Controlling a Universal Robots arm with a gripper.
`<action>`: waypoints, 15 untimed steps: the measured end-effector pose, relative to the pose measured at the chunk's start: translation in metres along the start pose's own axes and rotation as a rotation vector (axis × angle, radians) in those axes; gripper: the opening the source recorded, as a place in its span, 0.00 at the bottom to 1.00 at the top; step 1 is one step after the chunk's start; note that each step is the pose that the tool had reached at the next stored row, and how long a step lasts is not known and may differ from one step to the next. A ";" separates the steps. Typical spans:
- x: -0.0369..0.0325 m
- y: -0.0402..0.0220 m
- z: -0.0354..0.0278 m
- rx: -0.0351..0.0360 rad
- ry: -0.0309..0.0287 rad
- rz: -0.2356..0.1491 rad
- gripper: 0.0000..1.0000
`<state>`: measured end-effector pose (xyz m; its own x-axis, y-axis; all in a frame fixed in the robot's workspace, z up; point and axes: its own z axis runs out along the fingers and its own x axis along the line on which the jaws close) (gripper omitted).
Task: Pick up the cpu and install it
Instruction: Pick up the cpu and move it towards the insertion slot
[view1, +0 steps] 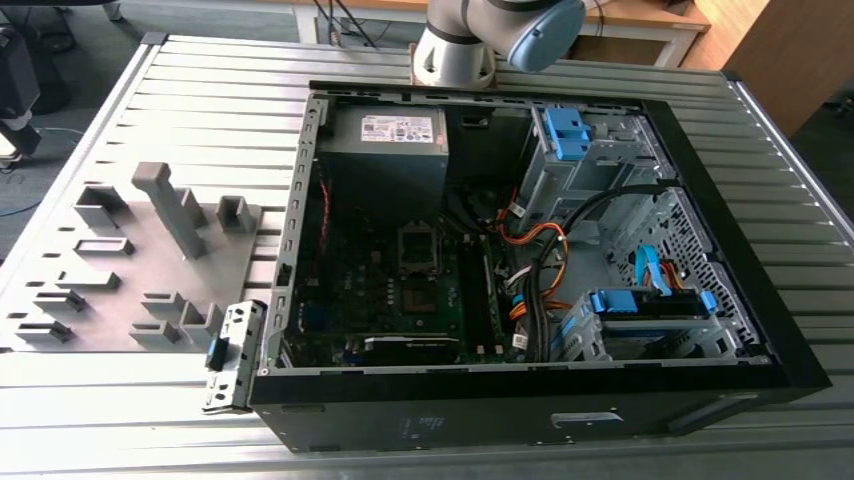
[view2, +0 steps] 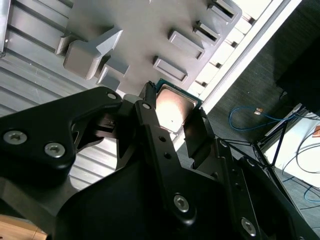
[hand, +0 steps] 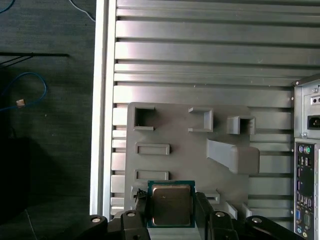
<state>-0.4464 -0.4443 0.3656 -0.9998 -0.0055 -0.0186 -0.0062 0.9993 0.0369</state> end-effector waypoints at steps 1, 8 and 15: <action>-0.0008 0.0000 0.0000 -0.0001 0.0000 0.000 0.47; -0.0016 0.0001 -0.0024 0.0000 0.0000 0.000 0.47; -0.0016 0.0001 -0.0036 -0.0001 -0.0001 0.000 0.47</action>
<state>-0.4448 -0.4444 0.3693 -0.9998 -0.0056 -0.0187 -0.0063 0.9993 0.0370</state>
